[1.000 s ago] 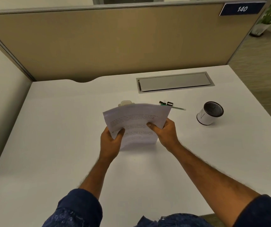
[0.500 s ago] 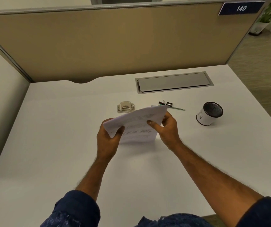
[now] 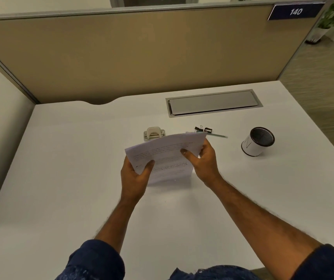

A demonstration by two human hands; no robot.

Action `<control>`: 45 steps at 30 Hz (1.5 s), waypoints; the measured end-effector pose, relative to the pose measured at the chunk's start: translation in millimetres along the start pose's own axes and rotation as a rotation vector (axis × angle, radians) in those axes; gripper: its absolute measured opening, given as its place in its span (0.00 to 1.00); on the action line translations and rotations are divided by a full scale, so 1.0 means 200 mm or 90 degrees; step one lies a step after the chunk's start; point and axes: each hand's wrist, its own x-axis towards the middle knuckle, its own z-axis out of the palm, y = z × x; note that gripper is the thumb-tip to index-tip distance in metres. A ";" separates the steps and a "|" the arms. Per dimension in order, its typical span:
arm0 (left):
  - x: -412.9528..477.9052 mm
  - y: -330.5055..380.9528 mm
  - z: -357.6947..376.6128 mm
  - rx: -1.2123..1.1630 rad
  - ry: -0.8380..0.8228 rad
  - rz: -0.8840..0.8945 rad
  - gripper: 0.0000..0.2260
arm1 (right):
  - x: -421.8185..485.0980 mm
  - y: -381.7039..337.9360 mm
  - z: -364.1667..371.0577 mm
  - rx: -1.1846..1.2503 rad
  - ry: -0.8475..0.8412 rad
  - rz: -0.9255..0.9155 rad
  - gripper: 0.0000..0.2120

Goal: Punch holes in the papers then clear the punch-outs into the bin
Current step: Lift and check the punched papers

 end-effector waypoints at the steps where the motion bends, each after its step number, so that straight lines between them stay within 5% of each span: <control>1: 0.00 -0.01 0.00 0.008 -0.008 -0.007 0.17 | 0.00 0.01 0.00 -0.010 0.003 0.010 0.21; 12: 0.07 0.09 -0.03 -0.025 -0.002 0.011 0.07 | 0.05 0.05 -0.10 -0.040 -0.053 0.013 0.19; 17: 0.10 0.16 -0.06 -0.114 0.007 0.028 0.10 | 0.03 0.13 -0.15 0.112 -0.001 0.268 0.39; 22: 0.09 0.17 -0.04 -0.189 0.016 -0.010 0.11 | -0.05 0.17 -0.11 0.387 -0.129 0.405 0.22; 26: 0.08 0.16 -0.04 -0.278 0.003 -0.042 0.13 | -0.03 0.11 -0.07 0.461 -0.076 0.326 0.21; 30: 0.10 0.09 -0.19 -0.251 0.021 -0.051 0.16 | 0.03 0.04 -0.14 0.330 -0.019 0.191 0.20; 36: 0.17 -0.01 -0.44 -0.141 0.028 -0.072 0.13 | 0.08 -0.02 -0.24 0.184 -0.009 0.093 0.16; 45: 0.12 -0.05 -0.32 0.065 -0.063 -0.020 0.15 | 0.06 0.00 -0.21 0.089 -0.050 0.072 0.17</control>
